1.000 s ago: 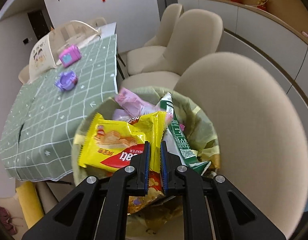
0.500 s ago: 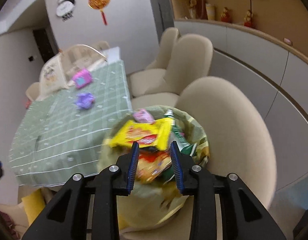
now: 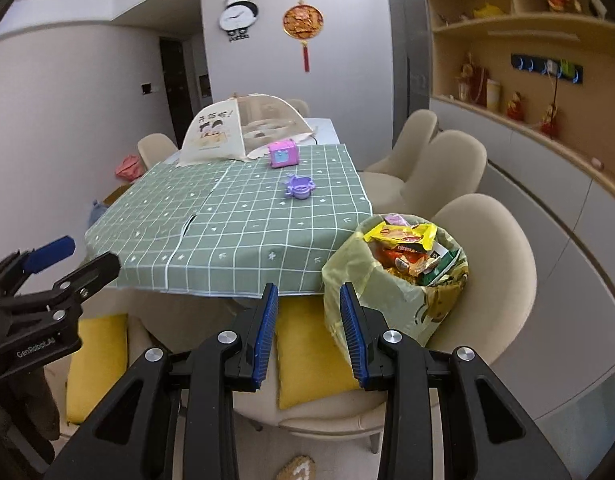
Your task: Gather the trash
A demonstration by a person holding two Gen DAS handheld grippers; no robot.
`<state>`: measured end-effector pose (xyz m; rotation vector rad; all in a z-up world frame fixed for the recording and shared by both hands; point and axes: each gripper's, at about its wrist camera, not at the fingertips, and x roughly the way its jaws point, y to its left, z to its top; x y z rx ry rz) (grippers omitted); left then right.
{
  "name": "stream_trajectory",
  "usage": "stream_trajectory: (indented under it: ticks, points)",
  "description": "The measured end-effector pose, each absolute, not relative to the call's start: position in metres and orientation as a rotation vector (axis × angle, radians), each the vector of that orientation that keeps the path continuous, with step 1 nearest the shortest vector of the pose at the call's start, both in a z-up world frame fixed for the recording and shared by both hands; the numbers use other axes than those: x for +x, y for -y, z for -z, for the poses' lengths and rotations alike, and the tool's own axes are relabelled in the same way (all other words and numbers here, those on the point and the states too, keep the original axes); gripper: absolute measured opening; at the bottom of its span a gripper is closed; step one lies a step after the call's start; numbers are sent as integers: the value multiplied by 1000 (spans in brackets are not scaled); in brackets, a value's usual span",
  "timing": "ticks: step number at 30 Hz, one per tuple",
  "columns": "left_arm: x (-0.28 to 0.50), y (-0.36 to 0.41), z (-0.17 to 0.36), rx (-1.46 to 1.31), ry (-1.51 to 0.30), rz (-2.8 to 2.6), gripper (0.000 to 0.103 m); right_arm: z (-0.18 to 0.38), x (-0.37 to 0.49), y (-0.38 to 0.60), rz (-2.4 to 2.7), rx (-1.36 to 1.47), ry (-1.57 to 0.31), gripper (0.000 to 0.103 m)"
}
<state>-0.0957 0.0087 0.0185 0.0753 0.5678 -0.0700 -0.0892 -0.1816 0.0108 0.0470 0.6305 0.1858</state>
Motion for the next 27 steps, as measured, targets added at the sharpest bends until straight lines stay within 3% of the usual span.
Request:
stream_trajectory:
  ticks: [27]
  points:
    - [-154,-14,-25,36,-550,63,83,-20,-144,176,-160,78,-599,31]
